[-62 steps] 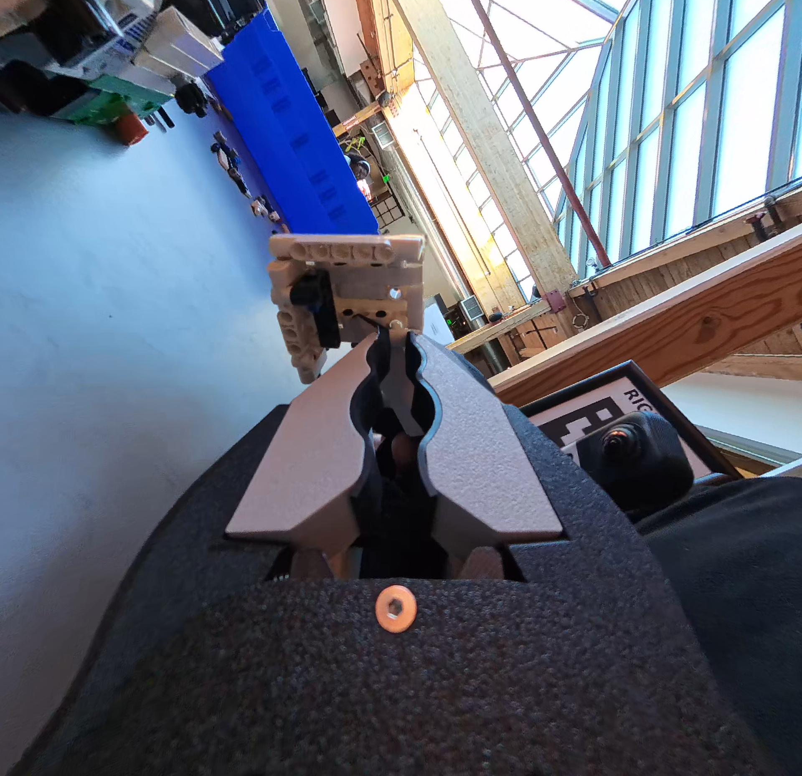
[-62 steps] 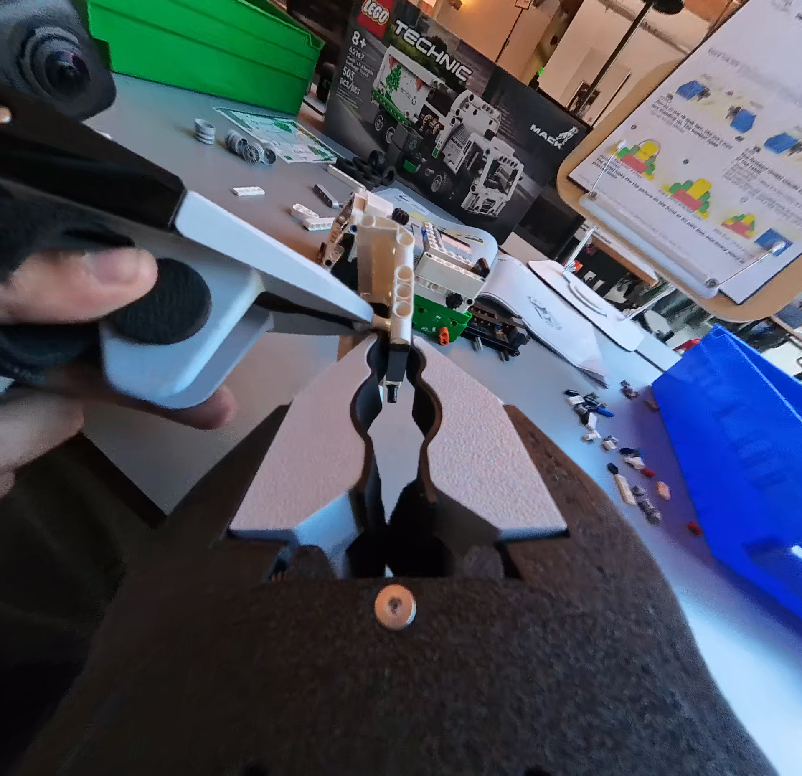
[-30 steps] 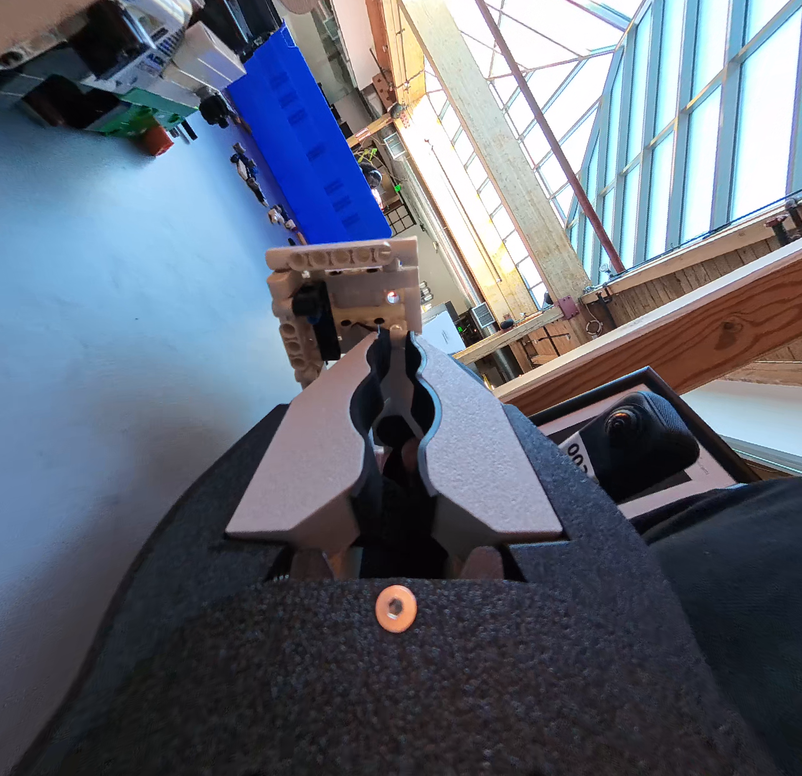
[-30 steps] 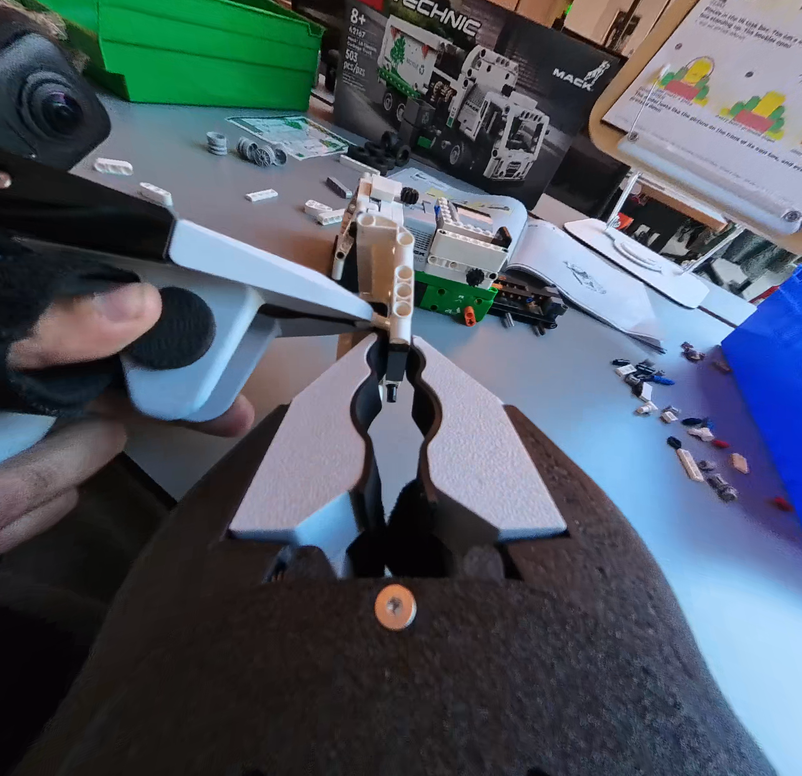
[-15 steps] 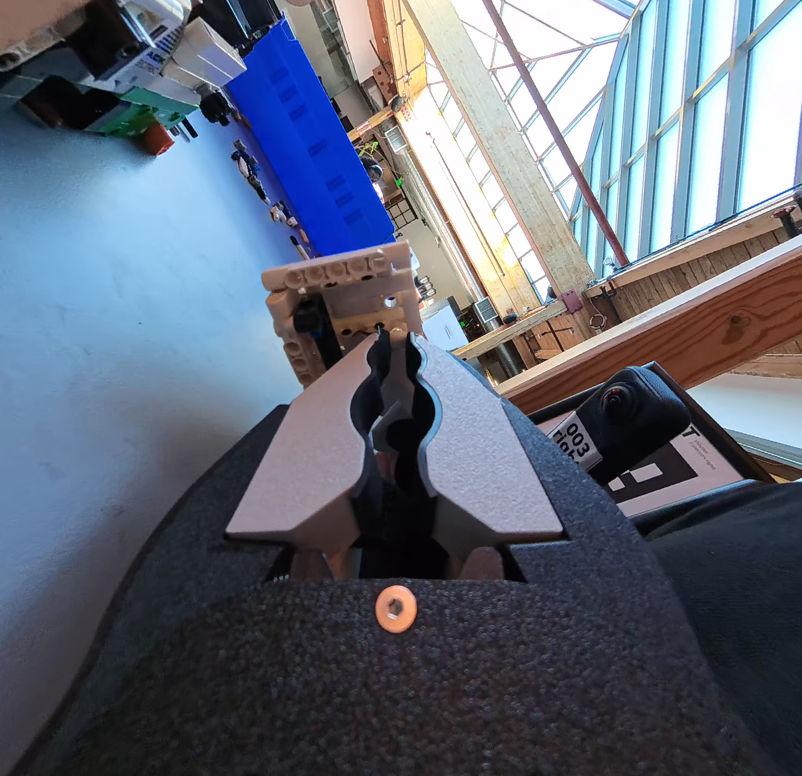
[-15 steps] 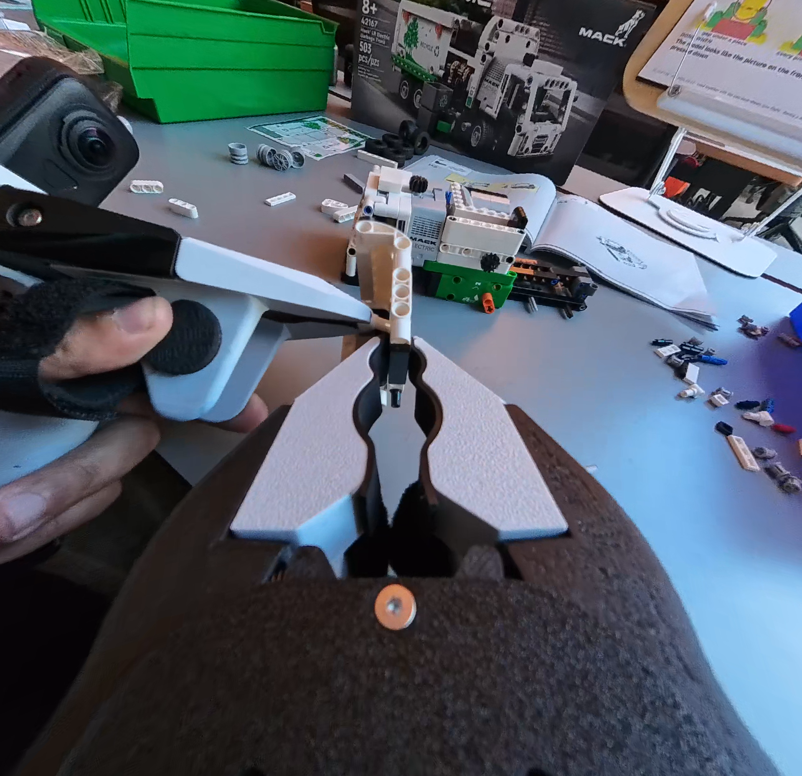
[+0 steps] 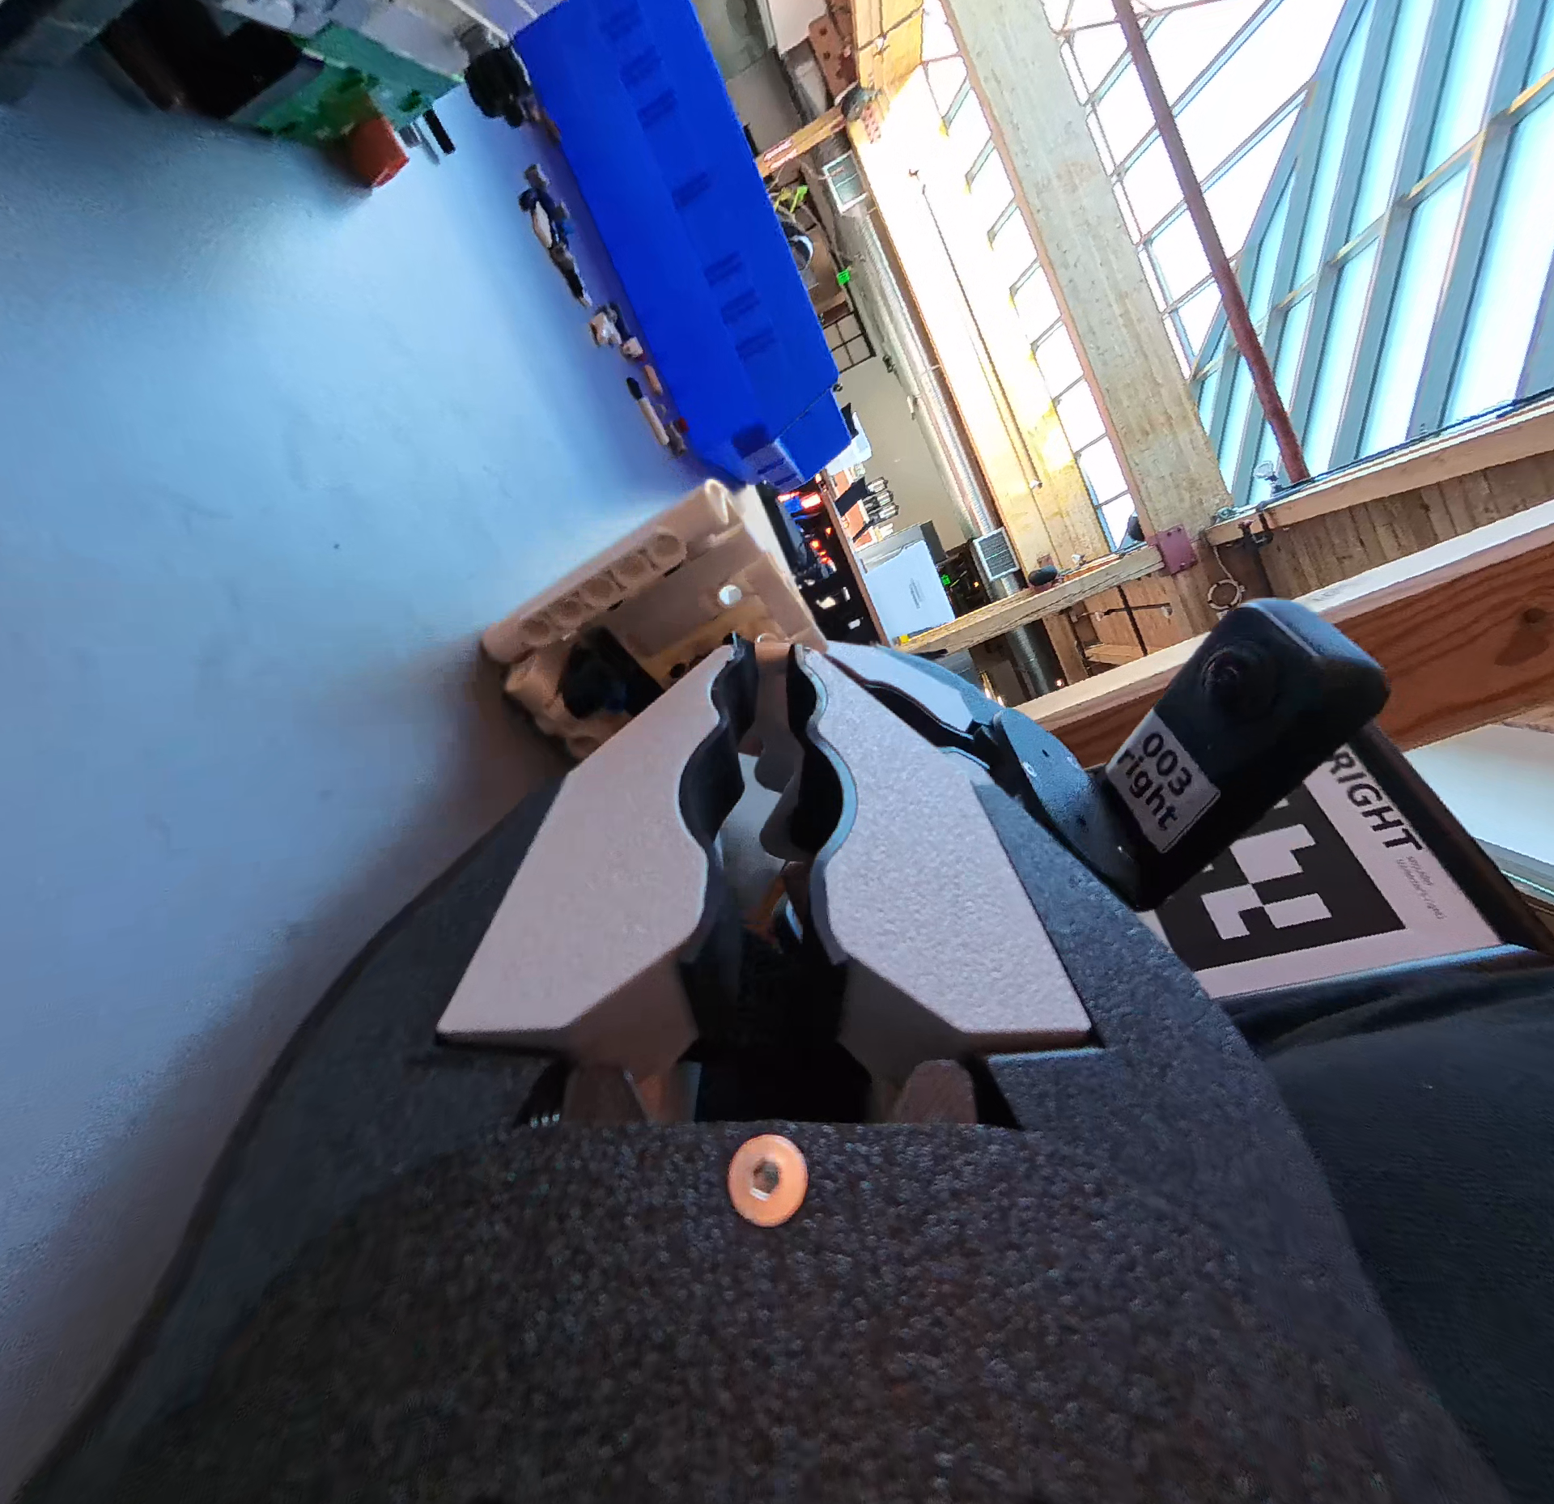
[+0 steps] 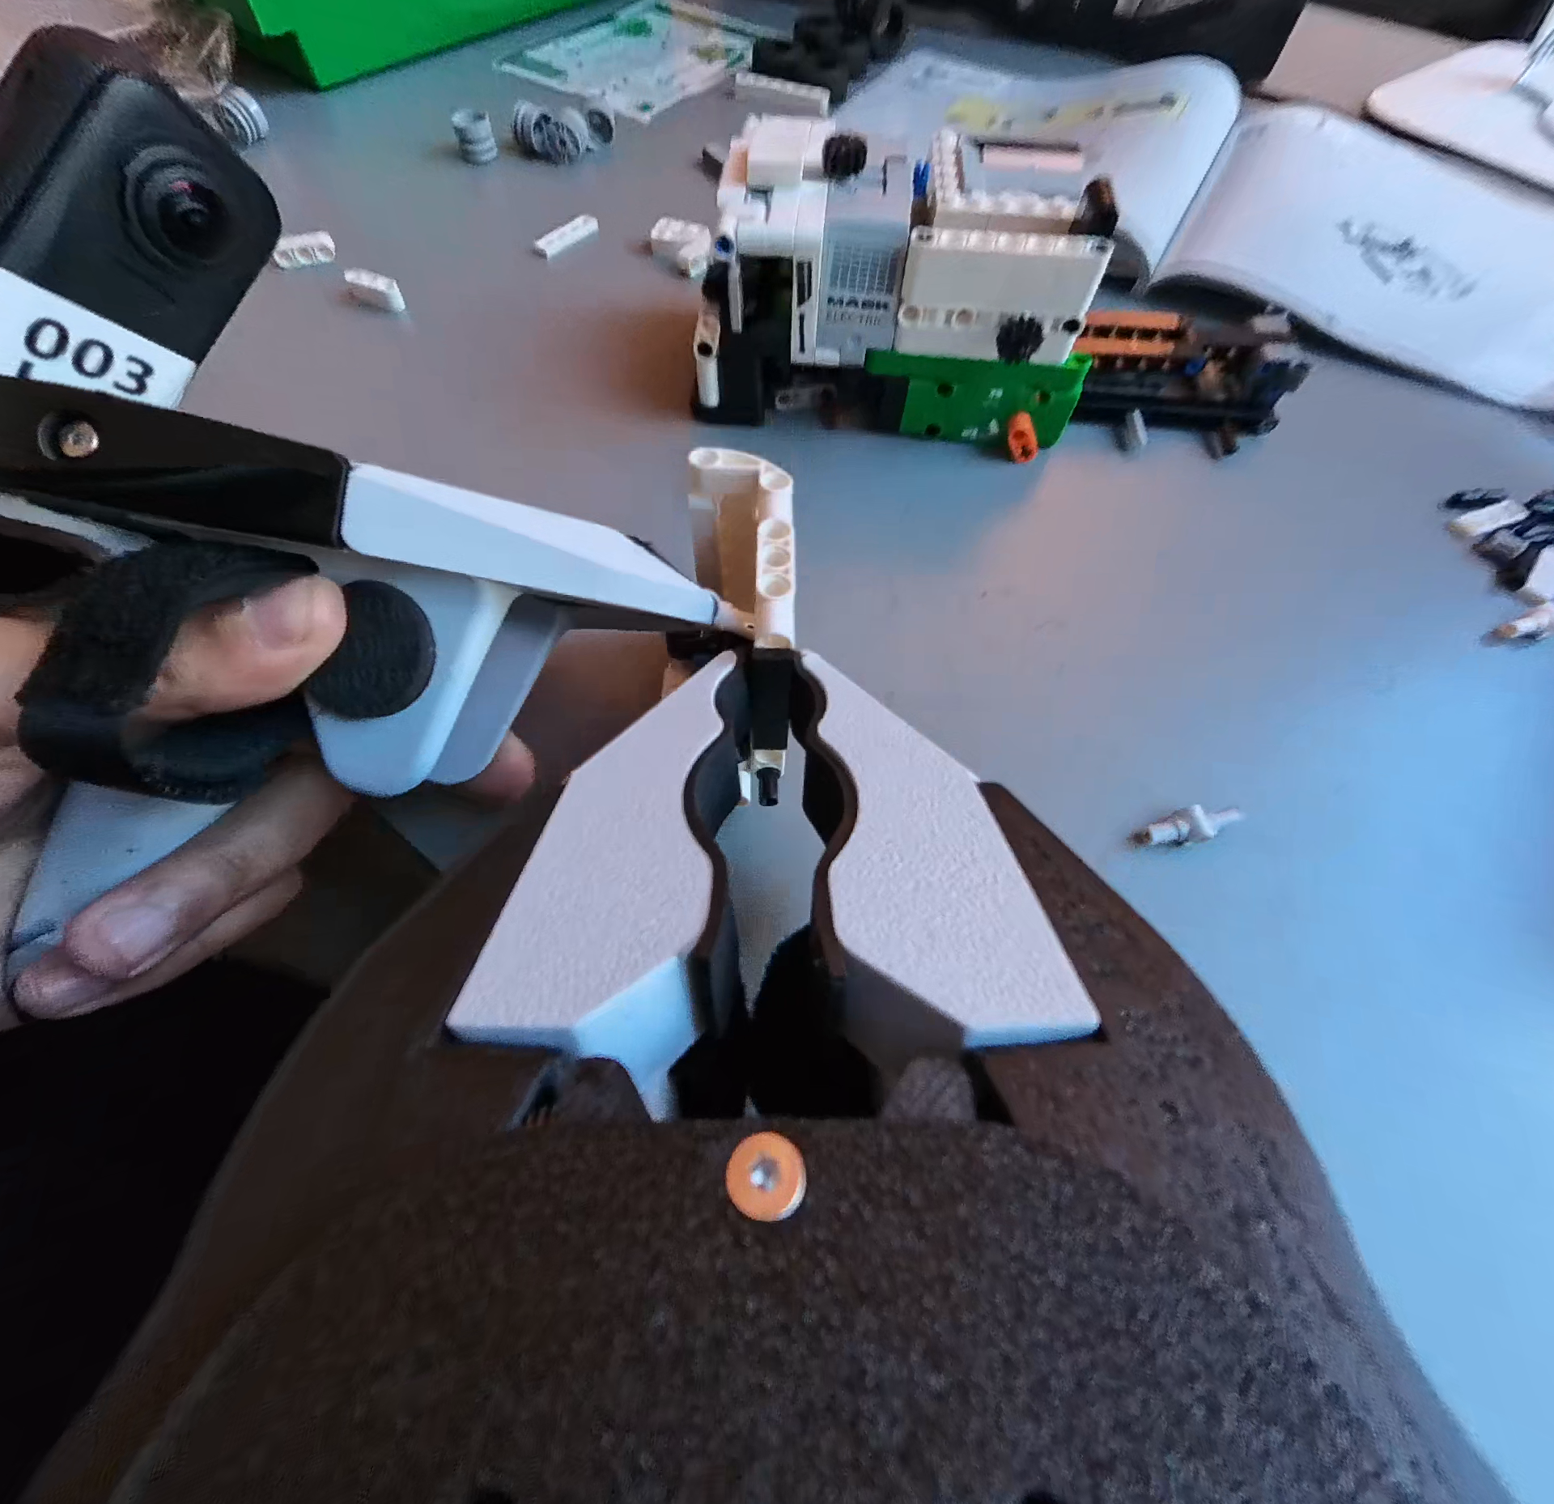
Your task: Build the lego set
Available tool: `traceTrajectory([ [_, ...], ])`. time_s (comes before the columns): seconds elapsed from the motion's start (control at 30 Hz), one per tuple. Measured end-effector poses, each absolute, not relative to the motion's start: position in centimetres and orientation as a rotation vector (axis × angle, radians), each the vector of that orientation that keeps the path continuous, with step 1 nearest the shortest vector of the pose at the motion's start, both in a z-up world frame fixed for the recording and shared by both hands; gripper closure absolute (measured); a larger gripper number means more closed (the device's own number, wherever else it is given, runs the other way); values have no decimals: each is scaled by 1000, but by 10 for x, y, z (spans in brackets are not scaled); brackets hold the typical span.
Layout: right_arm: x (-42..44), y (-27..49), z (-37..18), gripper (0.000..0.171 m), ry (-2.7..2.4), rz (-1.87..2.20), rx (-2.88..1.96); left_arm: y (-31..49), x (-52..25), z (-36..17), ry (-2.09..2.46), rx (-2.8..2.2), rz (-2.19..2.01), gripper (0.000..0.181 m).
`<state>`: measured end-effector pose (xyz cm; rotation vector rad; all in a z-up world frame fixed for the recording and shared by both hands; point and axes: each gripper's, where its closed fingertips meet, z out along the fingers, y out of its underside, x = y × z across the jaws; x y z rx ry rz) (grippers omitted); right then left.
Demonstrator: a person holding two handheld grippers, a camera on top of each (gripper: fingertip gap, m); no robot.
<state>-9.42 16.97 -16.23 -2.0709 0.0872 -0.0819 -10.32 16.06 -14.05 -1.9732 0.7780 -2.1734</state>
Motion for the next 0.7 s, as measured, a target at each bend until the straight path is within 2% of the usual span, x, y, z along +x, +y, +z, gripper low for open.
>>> traceTrajectory([
  [0.17, -94, 161, -171, 163, 88, -88, -2191, 155, -102, -146, 816, -2022, -2151, 176],
  [0.3, -96, 154, -175, 151, 82, -45, -2288, 155, -102, -148, 821, -2046, -2128, 175],
  [0.6, -90, 144, -159, 145, 111, 54, -2531, 158, -104, -148, 767, -2071, -2139, 176],
  [0.7, -102, 144, -159, 136, 154, 139, -2618, 166, -107, -144, 757, -2054, -2121, 176],
])
